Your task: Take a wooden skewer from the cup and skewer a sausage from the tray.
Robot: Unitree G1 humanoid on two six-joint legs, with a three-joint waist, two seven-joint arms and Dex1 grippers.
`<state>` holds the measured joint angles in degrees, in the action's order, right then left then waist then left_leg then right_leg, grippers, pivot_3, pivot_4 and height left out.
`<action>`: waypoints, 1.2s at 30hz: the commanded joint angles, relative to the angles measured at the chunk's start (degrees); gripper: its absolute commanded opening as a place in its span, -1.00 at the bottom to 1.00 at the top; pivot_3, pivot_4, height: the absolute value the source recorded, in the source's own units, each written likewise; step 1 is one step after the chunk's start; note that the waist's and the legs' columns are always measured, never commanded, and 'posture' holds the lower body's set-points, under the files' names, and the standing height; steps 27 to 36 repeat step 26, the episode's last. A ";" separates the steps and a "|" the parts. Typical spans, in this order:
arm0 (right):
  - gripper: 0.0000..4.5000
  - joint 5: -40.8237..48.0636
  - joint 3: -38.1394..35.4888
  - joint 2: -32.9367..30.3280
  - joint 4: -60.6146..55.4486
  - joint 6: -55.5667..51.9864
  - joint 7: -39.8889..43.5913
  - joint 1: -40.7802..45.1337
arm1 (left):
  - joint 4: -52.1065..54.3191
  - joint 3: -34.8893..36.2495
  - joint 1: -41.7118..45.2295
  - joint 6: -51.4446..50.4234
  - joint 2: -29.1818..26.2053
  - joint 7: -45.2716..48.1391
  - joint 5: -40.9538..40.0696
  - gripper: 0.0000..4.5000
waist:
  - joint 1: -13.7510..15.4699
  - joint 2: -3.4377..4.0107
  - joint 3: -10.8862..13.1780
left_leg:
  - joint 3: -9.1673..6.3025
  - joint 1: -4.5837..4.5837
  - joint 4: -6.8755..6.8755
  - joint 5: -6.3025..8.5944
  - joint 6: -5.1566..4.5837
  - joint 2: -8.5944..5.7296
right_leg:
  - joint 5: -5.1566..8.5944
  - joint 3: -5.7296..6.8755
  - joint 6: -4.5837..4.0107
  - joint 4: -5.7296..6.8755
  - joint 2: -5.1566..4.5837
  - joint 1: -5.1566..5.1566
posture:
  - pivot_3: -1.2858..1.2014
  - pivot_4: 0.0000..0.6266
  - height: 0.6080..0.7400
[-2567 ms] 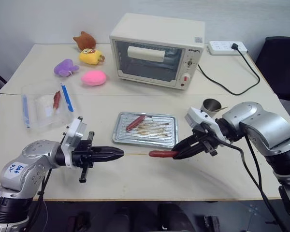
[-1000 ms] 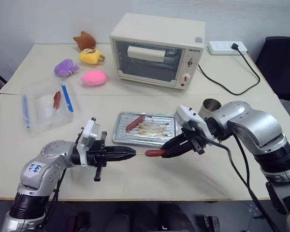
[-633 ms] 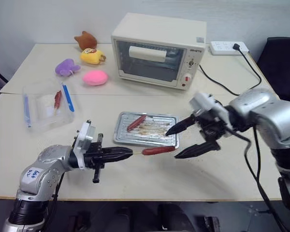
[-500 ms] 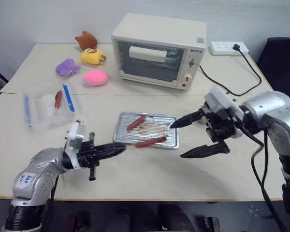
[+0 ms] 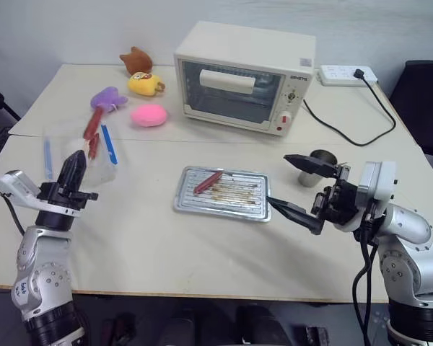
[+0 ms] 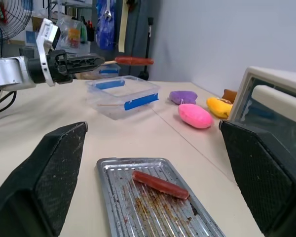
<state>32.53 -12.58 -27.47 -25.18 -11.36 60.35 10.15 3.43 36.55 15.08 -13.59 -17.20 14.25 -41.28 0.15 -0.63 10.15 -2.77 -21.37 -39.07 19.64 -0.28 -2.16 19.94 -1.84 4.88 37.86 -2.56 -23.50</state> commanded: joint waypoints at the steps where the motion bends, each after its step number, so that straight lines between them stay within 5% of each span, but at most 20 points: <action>1: 0.99 -0.12 0.98 -0.06 0.89 3.28 0.12 -0.08 | -4.25 0.15 3.76 2.19 -0.31 -6.17 3.51 -1.00 | 0.00 -0.02 0.00 | 0.01 0.01 0.00 0.00 0.00 -0.01 | 0.00 -0.01 0.00 0.00 0.00 0.00 | 0.03 -0.52 1.00; 6: 0.99 -0.01 2.23 -0.36 1.60 4.43 -0.57 -0.15 | -12.63 -0.07 8.44 3.14 -3.28 -6.35 5.05 -1.00 | -0.13 -0.05 0.00 | 0.01 0.01 0.00 -0.01 0.03 -0.01 | 0.00 0.00 0.00 0.01 0.00 -0.02 | 0.03 -0.52 1.00; 13: 1.00 0.08 2.68 -2.40 0.84 3.84 -1.31 -2.15 | -13.54 -1.94 7.64 4.64 -5.16 -3.65 6.76 -0.22 | -0.13 -0.05 -0.01 | 0.00 0.01 0.02 -0.02 0.05 0.00 | 0.00 -0.01 0.00 -0.01 -0.02 -0.02 | 0.03 -0.52 1.00; 18: 1.00 -1.41 1.13 -7.00 2.40 6.96 3.12 -7.60 | -2.66 -12.39 -1.89 6.21 -13.77 16.08 10.79 0.31 | -0.11 -0.10 0.01 | 0.00 0.00 0.03 -0.02 0.05 -0.01 | 0.00 0.00 0.00 -0.03 -0.04 0.00 | 0.03 -0.52 1.00; 25: 1.00 -4.02 2.39 -9.07 7.92 13.90 8.17 -12.88 | 4.51 -23.57 -16.49 11.81 -25.12 34.59 19.31 0.31 | -0.40 0.04 -0.01 | 0.04 0.24 0.26 -0.01 0.04 0.00 | 0.02 -0.09 -0.03 -0.16 -0.07 0.18 | 0.03 -0.52 1.00; 36: 1.00 -4.38 2.68 -8.84 8.54 14.66 8.26 -13.04 | 4.08 -24.15 -17.11 12.58 -25.36 35.57 19.74 0.31 | -0.40 0.04 -0.01 | 0.05 0.25 0.32 -0.01 0.04 0.02 | 0.02 -0.10 -0.04 -0.16 -0.07 0.17 | 0.03 -0.52 1.00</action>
